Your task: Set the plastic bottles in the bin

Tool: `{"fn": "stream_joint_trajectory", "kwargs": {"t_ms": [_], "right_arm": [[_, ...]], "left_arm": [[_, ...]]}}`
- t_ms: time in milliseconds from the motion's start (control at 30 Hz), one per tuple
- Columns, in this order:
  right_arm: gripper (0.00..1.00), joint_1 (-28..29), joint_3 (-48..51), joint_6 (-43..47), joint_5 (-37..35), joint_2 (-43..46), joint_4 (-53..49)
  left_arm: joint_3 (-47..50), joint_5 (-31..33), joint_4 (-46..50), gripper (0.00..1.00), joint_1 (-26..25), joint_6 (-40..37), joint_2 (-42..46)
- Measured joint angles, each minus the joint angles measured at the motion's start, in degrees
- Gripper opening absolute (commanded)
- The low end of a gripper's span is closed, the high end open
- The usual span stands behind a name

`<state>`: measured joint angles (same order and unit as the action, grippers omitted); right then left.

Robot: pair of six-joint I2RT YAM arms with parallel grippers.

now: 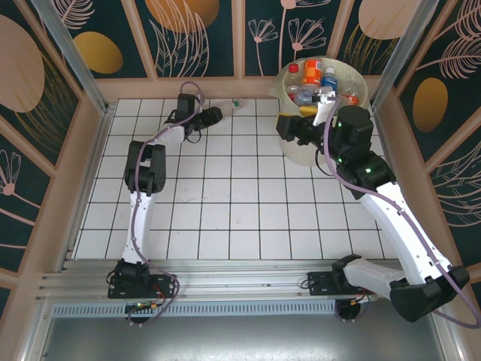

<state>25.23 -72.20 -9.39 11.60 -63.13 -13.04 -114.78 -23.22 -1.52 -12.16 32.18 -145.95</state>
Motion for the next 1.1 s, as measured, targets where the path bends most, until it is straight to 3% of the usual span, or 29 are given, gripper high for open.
{"fn": "stream_joint_trajectory", "kwargs": {"t_ms": [300,433,667,767,900,1100], "right_arm": [[0.79,0.0,0.7,0.0,0.0,0.0,0.0],[0.79,0.0,0.9,0.0,0.0,0.0,0.0],[0.79,0.0,0.9,0.0,-0.2,0.2,0.0],[0.79,0.0,0.9,0.0,-0.2,0.6,0.0],[0.79,0.0,0.9,0.0,-0.2,1.0,0.0],[0.79,0.0,0.9,0.0,-0.2,1.1,0.0]], "left_arm": [[6.3,-6.2,2.8,0.68,-3.5,-4.3,4.3],[10.0,-6.1,5.3,0.69,-5.0,-7.9,8.7],[11.8,3.5,10.0,0.73,-5.6,-11.6,15.7],[11.6,9.4,11.5,0.86,-5.6,-12.2,16.7],[9.9,16.1,14.1,0.96,-6.0,-13.3,16.3],[5.9,19.2,11.8,0.98,-7.1,-15.1,13.0]]}}
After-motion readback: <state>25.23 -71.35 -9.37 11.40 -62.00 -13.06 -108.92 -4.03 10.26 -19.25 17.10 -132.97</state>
